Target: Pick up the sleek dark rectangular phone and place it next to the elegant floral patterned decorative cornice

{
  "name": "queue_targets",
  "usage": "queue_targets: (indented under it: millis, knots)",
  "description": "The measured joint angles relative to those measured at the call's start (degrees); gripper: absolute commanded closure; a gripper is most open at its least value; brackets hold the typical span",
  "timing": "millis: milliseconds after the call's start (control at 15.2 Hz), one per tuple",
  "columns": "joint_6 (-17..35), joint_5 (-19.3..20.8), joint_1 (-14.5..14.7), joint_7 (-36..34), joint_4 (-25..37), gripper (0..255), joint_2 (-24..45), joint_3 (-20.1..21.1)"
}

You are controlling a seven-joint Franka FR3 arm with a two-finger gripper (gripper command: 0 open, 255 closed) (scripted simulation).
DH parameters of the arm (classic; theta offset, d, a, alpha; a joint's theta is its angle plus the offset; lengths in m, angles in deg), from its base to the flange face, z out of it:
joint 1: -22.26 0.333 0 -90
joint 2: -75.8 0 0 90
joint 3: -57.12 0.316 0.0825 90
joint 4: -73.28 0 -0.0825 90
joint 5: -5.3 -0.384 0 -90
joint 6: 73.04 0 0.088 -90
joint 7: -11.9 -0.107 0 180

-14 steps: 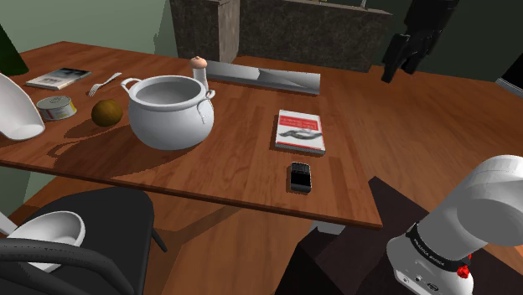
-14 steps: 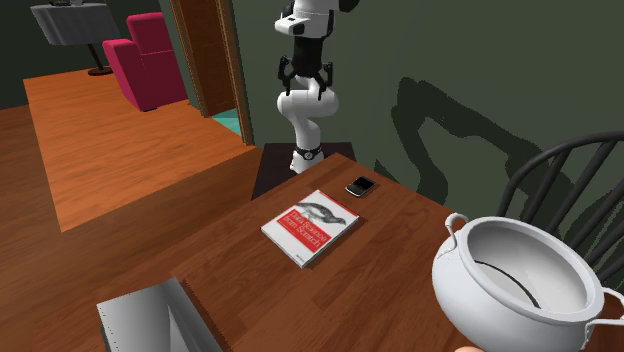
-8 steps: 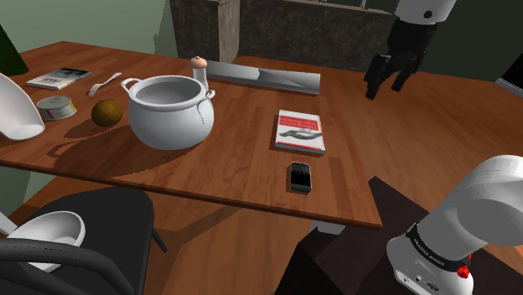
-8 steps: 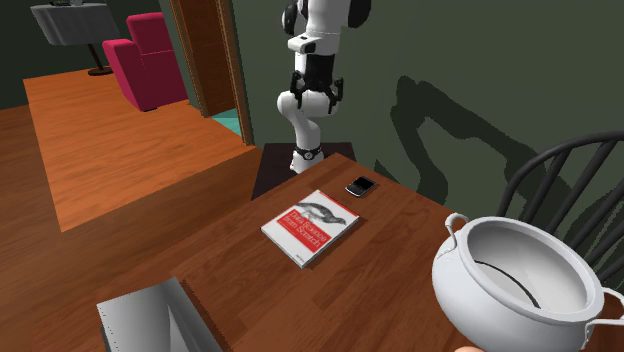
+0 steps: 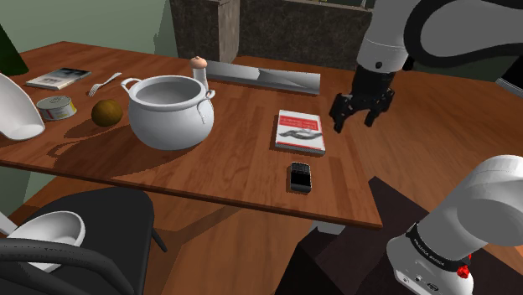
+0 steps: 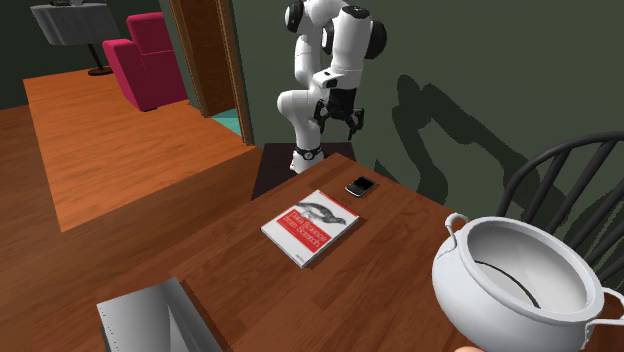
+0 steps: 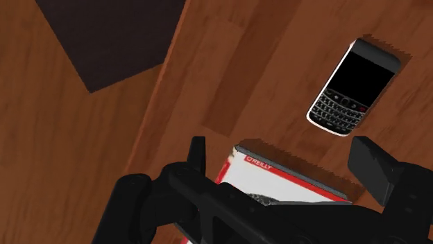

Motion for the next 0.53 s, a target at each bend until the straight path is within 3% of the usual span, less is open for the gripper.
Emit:
queue_targets:
  millis: [528]
  knots:
    - [13.93,-5.69,-0.65,-15.18,-4.06,0,9.38,10.12]
